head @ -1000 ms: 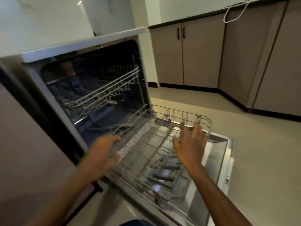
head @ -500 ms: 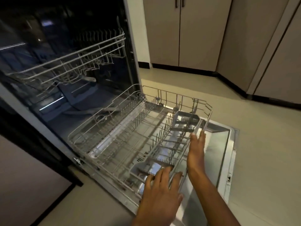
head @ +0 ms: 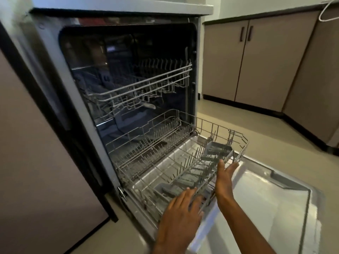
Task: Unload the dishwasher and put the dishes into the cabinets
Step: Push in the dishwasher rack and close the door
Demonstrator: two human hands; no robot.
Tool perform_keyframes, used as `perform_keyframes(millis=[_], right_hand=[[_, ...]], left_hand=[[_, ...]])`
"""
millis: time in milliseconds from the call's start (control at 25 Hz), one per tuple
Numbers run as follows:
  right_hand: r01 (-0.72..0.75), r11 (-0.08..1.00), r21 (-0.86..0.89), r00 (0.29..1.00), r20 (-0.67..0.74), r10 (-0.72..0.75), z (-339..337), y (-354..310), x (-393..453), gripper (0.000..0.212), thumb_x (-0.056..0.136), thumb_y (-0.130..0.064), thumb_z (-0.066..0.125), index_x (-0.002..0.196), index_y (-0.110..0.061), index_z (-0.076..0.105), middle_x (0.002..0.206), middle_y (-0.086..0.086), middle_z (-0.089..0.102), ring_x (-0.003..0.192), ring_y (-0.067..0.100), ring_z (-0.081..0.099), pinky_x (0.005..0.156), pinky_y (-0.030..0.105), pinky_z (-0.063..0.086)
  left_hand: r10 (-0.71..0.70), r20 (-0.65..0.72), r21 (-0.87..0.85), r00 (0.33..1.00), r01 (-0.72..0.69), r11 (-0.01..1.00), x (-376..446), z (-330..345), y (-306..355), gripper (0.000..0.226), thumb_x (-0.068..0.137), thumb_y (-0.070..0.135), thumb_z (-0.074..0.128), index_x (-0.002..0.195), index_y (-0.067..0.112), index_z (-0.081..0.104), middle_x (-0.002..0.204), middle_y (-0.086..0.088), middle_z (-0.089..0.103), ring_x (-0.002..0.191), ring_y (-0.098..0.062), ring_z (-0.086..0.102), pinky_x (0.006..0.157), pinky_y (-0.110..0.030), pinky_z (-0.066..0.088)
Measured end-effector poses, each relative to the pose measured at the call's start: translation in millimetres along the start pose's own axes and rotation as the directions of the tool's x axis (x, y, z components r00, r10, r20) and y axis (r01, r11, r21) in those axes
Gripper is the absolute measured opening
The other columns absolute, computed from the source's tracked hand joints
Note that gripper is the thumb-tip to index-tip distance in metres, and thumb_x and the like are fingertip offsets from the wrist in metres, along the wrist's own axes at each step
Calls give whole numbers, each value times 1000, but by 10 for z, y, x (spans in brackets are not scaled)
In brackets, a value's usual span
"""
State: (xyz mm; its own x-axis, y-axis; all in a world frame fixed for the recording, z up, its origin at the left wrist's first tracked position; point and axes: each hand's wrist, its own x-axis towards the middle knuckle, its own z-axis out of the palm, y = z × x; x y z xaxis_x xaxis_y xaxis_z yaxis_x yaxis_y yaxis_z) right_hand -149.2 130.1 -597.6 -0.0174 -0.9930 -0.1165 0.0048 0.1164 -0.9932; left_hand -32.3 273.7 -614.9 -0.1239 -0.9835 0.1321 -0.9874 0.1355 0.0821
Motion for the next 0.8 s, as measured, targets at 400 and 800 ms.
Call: perform_keyframes(millis=[400, 800], right_hand=[[-9, 1000, 14, 984, 177, 6, 999, -164, 491, 94, 105, -61, 41, 162, -26, -25, 172, -5, -27, 162, 28, -5, 127, 55, 11], [-23, 999, -31, 970, 240, 30, 1943, -281, 908, 98, 106, -60, 42, 162, -16, -25, 171, 1, -30, 162, 32, -1, 130, 52, 11]], left_hand=[[-187, -136, 64, 973, 197, 978, 341, -223, -1097, 55, 105, 64, 14, 152, 43, 34, 162, 8, 36, 150, -19, 32, 119, -42, 31], [-354, -288, 202, 890, 418, 886, 557, -180, -2002, 47, 105, 61, 30, 147, 45, 44, 157, 1, 44, 144, -25, 41, 115, -56, 33]])
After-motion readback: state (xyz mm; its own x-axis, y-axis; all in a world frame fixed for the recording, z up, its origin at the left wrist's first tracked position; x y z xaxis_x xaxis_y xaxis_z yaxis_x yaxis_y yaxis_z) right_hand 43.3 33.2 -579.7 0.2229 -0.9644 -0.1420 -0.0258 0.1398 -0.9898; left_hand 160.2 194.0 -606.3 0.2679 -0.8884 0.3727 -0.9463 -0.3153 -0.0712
